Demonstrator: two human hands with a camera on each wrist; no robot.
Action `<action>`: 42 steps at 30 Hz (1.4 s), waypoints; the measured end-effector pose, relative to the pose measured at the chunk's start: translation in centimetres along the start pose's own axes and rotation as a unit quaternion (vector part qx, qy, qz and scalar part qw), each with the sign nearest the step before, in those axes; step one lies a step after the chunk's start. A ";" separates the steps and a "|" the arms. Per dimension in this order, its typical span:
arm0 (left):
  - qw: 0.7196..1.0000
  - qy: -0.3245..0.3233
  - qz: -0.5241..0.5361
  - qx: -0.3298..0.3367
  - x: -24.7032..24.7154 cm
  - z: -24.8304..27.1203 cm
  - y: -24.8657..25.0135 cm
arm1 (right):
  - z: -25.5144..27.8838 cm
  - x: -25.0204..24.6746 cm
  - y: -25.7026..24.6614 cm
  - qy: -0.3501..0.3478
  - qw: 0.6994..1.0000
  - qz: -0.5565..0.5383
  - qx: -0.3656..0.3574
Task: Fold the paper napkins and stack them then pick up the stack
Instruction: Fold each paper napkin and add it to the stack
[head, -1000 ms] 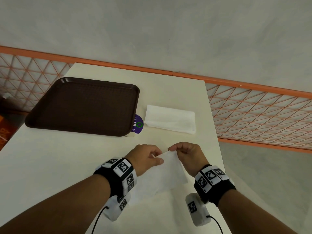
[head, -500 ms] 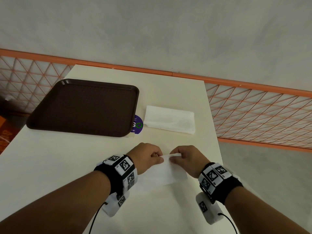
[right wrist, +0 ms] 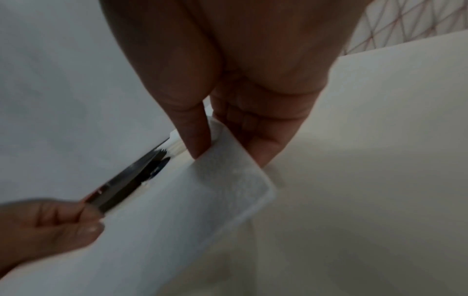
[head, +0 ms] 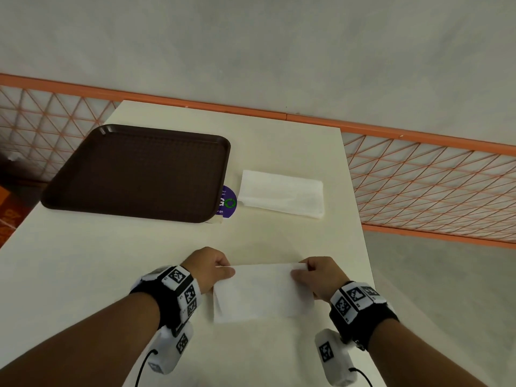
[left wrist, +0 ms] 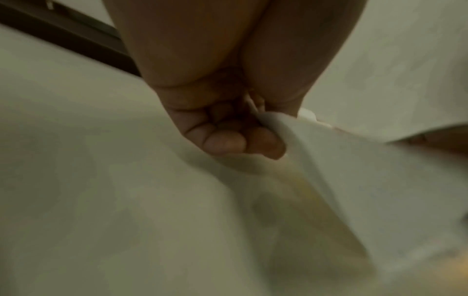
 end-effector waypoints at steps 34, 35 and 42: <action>0.893 0.057 -0.401 0.197 7.0 1.5 -1.4 | 2.7 6.1 0.3 0.006 0.852 0.482 -0.206; 0.897 0.045 -0.397 0.188 7.0 1.6 -1.3 | 2.7 6.2 0.2 0.018 0.851 0.480 -0.210; 0.896 0.058 -0.417 0.144 4.0 0.6 2.2 | 1.7 3.4 -2.0 0.006 0.857 0.470 -0.208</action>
Point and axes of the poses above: each hand's wrist, its own z-axis away from the middle knuckle, its own x-axis out of the palm, y = z × x, the point moved 3 cm from there along -z, towards the middle knuckle, and after that the axes turned 3 degrees about z, right-handed, at the moved point
